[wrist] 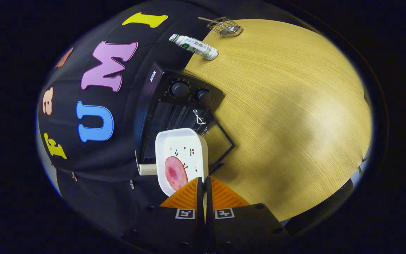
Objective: Open the toaster oven, put the food inside, and close the toaster oven door.
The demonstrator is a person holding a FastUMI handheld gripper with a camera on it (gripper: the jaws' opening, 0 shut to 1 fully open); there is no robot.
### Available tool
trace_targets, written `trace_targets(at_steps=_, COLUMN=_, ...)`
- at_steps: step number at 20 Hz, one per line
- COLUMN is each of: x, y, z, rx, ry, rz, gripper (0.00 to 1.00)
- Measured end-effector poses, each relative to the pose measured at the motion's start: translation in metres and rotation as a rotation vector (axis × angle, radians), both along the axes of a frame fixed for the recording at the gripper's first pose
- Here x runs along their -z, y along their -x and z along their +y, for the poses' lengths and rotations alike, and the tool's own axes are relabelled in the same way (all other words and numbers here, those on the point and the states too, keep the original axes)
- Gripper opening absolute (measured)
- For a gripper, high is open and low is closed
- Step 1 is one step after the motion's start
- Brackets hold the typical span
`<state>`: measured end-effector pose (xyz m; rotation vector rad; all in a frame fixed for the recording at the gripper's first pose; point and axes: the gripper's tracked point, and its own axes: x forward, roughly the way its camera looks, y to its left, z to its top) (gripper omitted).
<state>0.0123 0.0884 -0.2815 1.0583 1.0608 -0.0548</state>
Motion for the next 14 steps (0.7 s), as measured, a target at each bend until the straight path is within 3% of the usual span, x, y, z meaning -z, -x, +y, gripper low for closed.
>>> trace_targets(at_steps=7, x=0.039, y=-0.056, z=0.035, rx=0.08, ry=-0.059, rz=0.064, gripper=0.06)
trace_targets(at_steps=14, x=0.061, y=-0.113, z=0.063, rx=0.162, ry=-0.098, rz=0.04, gripper=0.06)
